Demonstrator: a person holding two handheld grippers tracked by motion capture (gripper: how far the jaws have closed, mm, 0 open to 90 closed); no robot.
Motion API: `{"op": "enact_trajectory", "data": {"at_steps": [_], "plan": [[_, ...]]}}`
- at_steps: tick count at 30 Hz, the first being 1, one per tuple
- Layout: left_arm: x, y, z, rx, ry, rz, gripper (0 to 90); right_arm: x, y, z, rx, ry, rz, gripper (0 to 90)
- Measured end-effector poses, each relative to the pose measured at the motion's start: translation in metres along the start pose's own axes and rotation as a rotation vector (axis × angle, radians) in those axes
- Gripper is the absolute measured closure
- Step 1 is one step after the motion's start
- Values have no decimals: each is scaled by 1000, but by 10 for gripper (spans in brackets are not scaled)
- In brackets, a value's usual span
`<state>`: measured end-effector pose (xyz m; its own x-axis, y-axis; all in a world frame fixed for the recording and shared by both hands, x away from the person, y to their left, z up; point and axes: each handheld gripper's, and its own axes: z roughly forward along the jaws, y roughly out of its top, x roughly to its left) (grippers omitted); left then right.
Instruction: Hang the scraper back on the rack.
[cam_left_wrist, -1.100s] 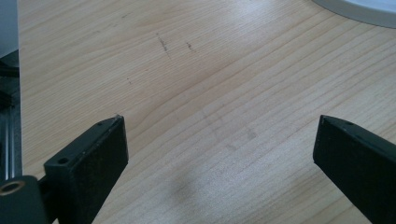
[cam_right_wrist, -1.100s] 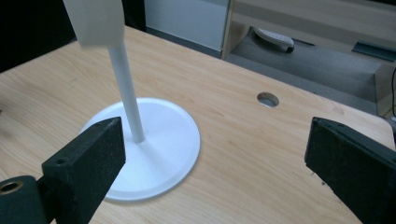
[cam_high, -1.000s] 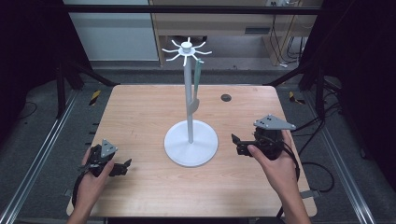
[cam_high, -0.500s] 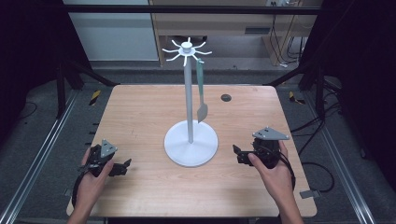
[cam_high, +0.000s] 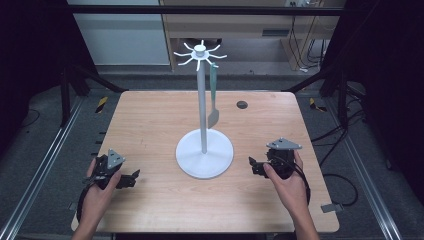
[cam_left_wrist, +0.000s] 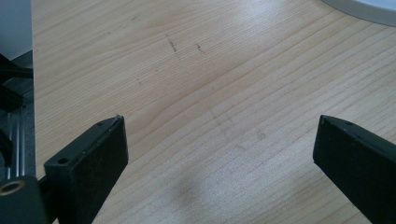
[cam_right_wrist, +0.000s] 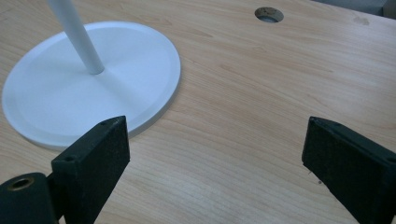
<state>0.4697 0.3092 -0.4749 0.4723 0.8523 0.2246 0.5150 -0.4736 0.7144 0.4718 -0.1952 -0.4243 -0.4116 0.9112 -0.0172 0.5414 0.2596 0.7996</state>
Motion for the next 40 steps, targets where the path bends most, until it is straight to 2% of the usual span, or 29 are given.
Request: {"op": "enact_trajectory", "data": {"at_steps": [16,25,29,32,40], "plan": [[0,0,0,-2,-2,1,30,-2,-7,36,59,16,38,89],[0,0,1,-1,-3,2,29,-7,-14,44,57,-7,55,105],[0,0,1,-2,-5,2,29,-9,-22,48,37,-15,95,118],[0,1,1,-5,-6,-1,29,-10,-28,49,43,-24,87,119],[-2,2,2,-6,-12,9,30,-10,-39,52,65,-3,111,120]]}}
